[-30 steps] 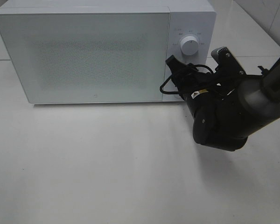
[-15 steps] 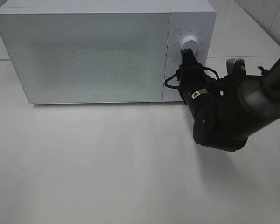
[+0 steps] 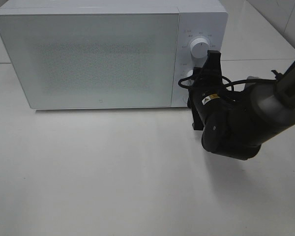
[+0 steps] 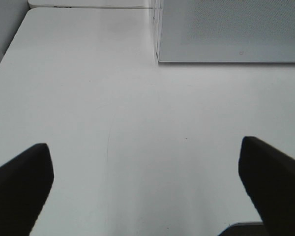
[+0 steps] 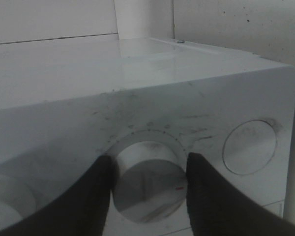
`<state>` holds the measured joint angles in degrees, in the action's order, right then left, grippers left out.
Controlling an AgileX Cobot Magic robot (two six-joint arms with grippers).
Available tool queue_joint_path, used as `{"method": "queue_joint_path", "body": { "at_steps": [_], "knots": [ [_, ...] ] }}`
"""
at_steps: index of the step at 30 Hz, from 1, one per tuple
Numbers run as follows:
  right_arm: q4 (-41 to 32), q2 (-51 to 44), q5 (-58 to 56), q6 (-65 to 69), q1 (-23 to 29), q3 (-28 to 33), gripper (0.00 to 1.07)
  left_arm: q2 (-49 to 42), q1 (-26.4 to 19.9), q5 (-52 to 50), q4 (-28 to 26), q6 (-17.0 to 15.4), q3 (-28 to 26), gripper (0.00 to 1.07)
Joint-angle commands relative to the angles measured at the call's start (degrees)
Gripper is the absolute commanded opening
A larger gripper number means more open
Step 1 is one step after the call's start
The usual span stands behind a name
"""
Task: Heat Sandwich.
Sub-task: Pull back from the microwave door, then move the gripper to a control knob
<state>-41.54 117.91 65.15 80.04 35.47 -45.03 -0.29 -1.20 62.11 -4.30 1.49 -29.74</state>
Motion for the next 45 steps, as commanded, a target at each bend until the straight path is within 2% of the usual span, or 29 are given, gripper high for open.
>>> {"method": "queue_joint_path", "body": {
  "at_steps": [1, 5, 21, 25, 27, 28, 29, 30, 34, 38, 45],
  "knots": [
    [1.1, -0.6, 2.7, 5.3, -0.2, -0.6, 0.16, -1.3, -0.2, -0.7, -0.4, -0.1, 0.1, 0.98],
    [2.5, -0.6, 2.8, 8.5, -0.2, -0.6, 0.17, -1.3, -0.2, -0.7, -0.4, -0.1, 0.1, 0.98],
    [2.8, -0.6, 2.8, 4.7, -0.2, -0.6, 0.21, -1.3, -0.2, -0.7, -0.4, -0.1, 0.1, 0.98],
    [2.5, -0.6, 3.2, 3.1, -0.2, -0.6, 0.35, -1.3, -0.2, -0.7, -0.4, -0.1, 0.1, 0.98],
    [2.2, -0.6, 3.4, 2.9, -0.2, -0.6, 0.38, -1.3, -0.2, -0.7, -0.4, -0.1, 0.1, 0.98],
    [1.4, -0.6, 4.2, 1.8, -0.2, -0.6, 0.46, -1.3, -0.2, -0.7, -0.4, -0.1, 0.1, 0.98],
    [1.1, -0.6, 4.6, 1.1, -0.2, -0.5, 0.50, -1.3, -0.2, -0.7, -0.4, -0.1, 0.1, 0.98],
    [1.1, -0.6, 4.6, 1.1, -0.2, -0.5, 0.50, -1.3, -0.2, -0.7, -0.4, -0.1, 0.1, 0.98],
    [0.9, -0.6, 5.7, -1.1, -0.2, -0.5, 0.69, -1.3, -0.2, -0.7, -0.4, -0.1, 0.1, 0.98],
    [1.3, -0.6, 5.6, -1.1, -0.2, -0.5, 0.77, -1.3, -0.2, -0.7, -0.4, -0.1, 0.1, 0.98],
    [1.8, -0.6, 5.4, -1.4, -0.2, -0.5, 0.75, -1.3, -0.2, -0.7, -0.4, -0.1, 0.1, 0.98]
  ]
}}
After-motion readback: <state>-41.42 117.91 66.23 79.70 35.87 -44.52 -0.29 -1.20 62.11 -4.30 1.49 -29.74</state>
